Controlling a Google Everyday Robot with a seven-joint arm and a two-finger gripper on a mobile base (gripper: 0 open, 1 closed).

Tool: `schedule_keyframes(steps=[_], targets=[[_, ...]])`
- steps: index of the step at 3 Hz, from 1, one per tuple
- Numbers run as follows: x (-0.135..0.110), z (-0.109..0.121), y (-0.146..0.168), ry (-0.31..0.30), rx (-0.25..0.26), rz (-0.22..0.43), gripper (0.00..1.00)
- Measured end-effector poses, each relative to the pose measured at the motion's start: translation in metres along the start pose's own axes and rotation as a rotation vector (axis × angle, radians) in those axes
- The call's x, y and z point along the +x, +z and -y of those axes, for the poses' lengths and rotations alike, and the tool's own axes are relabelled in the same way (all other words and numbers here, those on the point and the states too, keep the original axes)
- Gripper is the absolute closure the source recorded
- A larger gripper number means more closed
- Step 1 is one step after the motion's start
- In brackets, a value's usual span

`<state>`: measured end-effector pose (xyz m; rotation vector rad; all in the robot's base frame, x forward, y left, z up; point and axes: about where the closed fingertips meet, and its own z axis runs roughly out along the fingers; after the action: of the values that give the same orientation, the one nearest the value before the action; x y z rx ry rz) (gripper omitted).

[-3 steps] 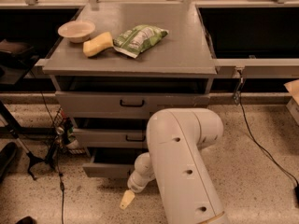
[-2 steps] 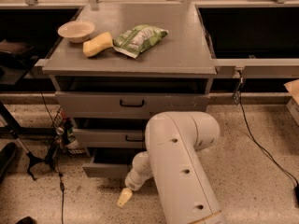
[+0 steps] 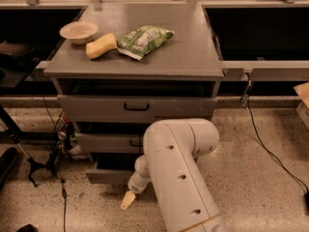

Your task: Open bottom drawer

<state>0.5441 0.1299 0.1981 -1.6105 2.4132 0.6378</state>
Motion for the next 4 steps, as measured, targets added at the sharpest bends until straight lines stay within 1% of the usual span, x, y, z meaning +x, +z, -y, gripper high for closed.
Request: schedule_keyframes(steps=[1,2,3,4], targets=[[0.002,0.009,0.007,0.002,-0.002,-0.016,0.0],[0.011,0.012,0.016,0.001,-0.022,-0.041,0.0],[0.019,0.01,0.02,0.001,-0.045,-0.059,0.0],[0.036,0.002,0.021,0.009,-0.073,-0.083,0.0]])
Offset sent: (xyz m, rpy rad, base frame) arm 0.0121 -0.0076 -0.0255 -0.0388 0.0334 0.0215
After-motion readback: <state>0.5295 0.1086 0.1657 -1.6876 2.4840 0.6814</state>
